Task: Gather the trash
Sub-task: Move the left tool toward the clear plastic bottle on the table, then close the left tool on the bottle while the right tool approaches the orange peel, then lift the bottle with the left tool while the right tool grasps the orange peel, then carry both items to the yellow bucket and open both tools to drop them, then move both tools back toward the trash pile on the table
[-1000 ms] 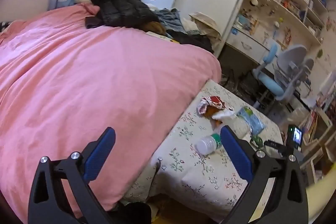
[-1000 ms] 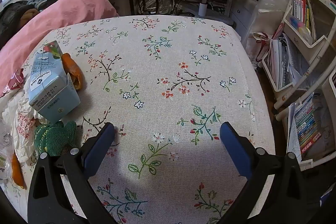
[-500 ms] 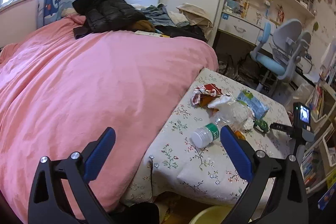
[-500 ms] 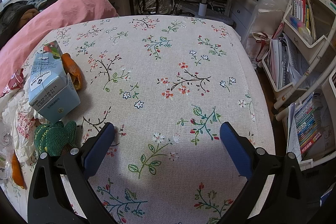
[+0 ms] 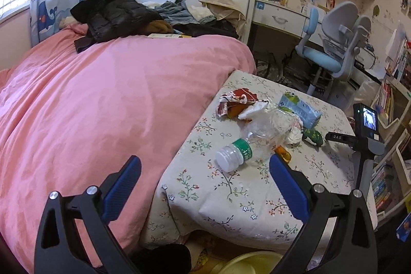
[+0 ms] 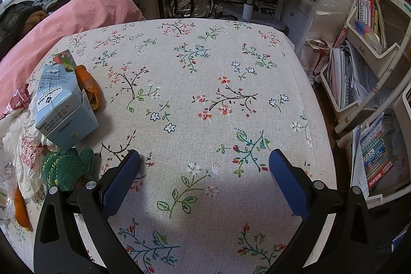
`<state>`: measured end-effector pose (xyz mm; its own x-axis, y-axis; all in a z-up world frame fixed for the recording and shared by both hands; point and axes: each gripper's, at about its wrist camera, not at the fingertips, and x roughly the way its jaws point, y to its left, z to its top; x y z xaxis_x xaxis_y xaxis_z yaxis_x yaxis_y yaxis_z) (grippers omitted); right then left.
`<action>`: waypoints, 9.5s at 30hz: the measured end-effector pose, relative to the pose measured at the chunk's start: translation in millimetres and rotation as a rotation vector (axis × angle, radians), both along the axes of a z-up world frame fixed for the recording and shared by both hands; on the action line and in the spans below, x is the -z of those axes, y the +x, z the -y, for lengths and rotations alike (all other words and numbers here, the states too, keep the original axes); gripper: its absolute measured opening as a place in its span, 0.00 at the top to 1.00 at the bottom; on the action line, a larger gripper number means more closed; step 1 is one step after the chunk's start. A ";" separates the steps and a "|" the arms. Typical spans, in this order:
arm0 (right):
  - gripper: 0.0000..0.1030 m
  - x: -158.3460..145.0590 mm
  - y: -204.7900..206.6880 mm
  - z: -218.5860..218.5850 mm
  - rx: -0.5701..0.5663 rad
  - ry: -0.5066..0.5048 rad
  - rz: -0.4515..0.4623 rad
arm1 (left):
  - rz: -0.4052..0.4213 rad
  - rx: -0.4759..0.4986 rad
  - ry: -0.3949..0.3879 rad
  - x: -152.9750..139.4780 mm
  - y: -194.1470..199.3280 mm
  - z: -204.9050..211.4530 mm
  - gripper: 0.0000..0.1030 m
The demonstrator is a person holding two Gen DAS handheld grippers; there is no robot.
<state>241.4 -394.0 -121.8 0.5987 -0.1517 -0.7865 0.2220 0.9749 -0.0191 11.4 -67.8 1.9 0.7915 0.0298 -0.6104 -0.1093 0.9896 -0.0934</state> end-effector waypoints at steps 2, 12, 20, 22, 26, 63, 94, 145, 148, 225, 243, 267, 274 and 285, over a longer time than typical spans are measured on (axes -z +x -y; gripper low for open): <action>0.06 0.0 0.0 0.1 0.000 0.000 0.000 | -0.007 0.005 0.017 2.8 3.2 3.3 0.07; 0.06 0.0 0.0 0.0 0.000 0.000 0.000 | 0.004 0.040 0.035 -4.3 29.9 13.9 0.07; 0.06 0.2 0.2 0.1 0.006 0.001 0.000 | -0.003 0.191 0.034 0.5 75.7 36.2 0.07; 0.06 0.7 0.7 -0.7 0.030 0.000 0.001 | -0.052 0.201 -0.006 10.6 79.8 34.5 0.07; 0.06 -2.0 0.3 -1.8 0.032 0.002 0.001 | -0.033 0.237 0.042 8.9 71.9 38.3 0.07; 0.07 -119.6 -207.9 -106.3 -0.287 -0.072 0.472 | 0.042 0.162 0.014 1.4 62.9 16.9 0.07; 0.07 -104.6 -191.4 -114.4 -0.335 0.004 0.381 | 0.013 0.096 -0.014 5.8 69.5 1.0 0.07; 0.46 -7.0 -72.0 -193.9 -0.603 0.000 0.049 | -0.064 0.256 0.007 11.3 126.3 6.8 0.07; 0.58 3.6 -66.1 -193.3 -0.616 0.013 0.021 | -0.080 0.319 0.027 14.4 129.8 16.7 0.07; 0.82 16.4 -310.0 -159.2 -0.710 0.294 -0.174 | -0.115 0.454 -0.028 27.3 31.6 59.4 0.46; 0.36 -29.0 -329.8 -90.6 -0.312 0.272 0.225 | -0.192 0.553 0.014 52.5 -23.0 87.1 0.46; 0.29 -39.1 -319.4 -72.8 -0.278 0.269 0.264 | -0.249 0.551 0.094 73.6 -53.1 100.3 0.25; 0.27 -38.0 -318.2 -77.4 -0.282 0.260 0.258 | -0.134 0.305 0.014 57.3 -40.5 60.9 0.18; 0.25 -34.9 -315.7 -83.0 -0.289 0.231 0.244 | -0.085 0.247 0.007 53.1 -44.6 56.0 0.12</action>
<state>-74.3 -311.0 -86.9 0.7633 0.2124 -0.6101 -0.0897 0.9701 0.2254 -33.2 -123.8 -51.2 0.7212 -0.1538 -0.6754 0.1290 0.9878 -0.0873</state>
